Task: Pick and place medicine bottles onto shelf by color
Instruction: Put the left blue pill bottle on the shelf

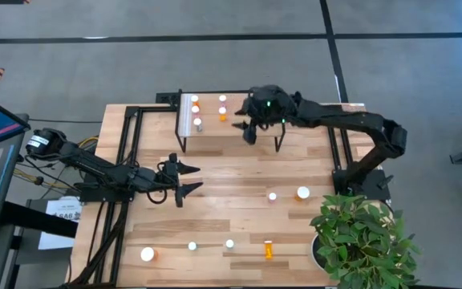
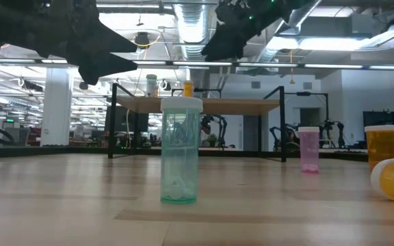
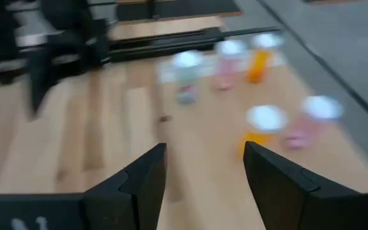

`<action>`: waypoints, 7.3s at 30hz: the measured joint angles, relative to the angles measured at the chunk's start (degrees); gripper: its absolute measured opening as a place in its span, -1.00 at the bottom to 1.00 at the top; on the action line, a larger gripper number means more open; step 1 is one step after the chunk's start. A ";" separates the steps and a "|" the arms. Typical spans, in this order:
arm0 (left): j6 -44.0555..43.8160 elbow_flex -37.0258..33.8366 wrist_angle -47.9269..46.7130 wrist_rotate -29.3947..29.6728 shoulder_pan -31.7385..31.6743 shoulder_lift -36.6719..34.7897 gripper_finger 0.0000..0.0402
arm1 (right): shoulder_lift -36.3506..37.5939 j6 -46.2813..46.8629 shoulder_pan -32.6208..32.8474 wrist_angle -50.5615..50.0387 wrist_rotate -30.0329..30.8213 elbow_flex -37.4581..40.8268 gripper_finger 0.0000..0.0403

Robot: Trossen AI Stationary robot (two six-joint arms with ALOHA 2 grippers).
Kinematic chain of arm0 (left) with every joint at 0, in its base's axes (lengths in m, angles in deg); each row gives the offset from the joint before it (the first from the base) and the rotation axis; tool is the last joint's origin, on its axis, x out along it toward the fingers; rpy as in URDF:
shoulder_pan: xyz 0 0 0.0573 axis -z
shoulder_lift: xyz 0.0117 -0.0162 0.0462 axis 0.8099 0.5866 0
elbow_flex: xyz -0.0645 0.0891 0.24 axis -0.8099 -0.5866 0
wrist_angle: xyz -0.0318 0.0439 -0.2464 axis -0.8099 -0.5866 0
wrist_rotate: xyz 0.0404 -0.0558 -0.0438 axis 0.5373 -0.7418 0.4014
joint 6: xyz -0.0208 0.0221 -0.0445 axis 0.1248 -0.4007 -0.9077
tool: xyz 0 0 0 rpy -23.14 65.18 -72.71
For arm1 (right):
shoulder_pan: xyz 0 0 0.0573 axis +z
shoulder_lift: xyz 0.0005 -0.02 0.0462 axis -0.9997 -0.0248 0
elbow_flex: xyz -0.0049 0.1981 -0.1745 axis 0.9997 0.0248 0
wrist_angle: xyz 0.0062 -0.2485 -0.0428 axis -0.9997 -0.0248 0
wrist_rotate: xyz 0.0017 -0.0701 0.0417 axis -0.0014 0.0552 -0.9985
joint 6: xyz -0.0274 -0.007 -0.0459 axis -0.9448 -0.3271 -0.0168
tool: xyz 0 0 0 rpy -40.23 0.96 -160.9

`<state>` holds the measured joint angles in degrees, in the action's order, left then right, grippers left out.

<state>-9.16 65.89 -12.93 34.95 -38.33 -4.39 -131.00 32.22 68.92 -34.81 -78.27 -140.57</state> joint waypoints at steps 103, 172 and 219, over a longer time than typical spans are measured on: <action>-47.66 34.25 -54.10 1.04 30.29 25.44 0.25 | 32.31 3.50 37.29 34.19 11.08 35.36 0.14; -42.77 52.50 -74.39 -7.48 29.17 40.35 -0.50 | 32.31 3.48 37.26 34.11 10.97 35.36 0.14; 5.88 93.14 -100.75 -26.26 -31.56 36.88 -0.51 | 32.31 1.96 35.62 32.40 10.91 35.36 0.14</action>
<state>-3.27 159.03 -113.68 8.69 -69.89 32.49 -98.68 34.18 104.55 -2.41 -67.37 -105.21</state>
